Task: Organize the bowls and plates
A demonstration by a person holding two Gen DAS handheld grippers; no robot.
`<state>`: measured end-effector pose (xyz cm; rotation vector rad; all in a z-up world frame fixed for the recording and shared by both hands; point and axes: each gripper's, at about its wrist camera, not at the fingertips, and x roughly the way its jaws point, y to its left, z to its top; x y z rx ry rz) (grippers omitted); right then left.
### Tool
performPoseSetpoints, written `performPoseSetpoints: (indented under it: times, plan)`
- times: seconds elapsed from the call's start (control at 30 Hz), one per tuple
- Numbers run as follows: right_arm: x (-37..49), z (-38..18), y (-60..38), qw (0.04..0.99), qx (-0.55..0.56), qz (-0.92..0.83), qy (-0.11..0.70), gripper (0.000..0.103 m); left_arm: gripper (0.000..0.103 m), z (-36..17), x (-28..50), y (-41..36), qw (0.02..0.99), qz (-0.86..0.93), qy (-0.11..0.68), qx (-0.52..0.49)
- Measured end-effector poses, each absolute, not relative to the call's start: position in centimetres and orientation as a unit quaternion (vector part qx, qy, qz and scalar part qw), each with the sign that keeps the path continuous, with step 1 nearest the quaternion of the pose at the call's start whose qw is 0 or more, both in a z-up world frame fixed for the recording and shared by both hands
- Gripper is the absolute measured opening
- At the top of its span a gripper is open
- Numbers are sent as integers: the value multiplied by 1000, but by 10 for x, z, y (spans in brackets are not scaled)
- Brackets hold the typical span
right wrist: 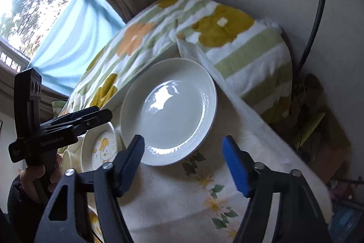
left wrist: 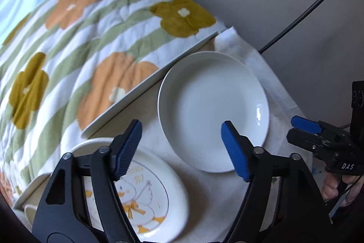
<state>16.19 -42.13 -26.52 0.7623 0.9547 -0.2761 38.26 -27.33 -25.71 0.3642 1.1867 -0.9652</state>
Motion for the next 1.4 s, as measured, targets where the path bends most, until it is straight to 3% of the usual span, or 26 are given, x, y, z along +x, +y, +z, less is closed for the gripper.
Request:
performPoseSetpoints:
  times: [0.13,0.23,0.6,0.7,1.4]
  plan:
    - [174,-290,-423,795,376,-149,452,57,51,-288,399,-285,684,-445,553,169]
    - [179,-301,-425,788,382,-159,455,51,50,-302,405,-290,672,-453,560,170]
    - [189,-315,-430,785,385,-200,442,24,18,-317,416,-300,674,-457,548,192]
    - [188,-319,-433,782,388,-213,439,16,18,-318,419,-301,669,-459,552,193]
    - [190,-289,-439,820,337,-182,425,16,18,-277,394,-290,720,-427,509,201]
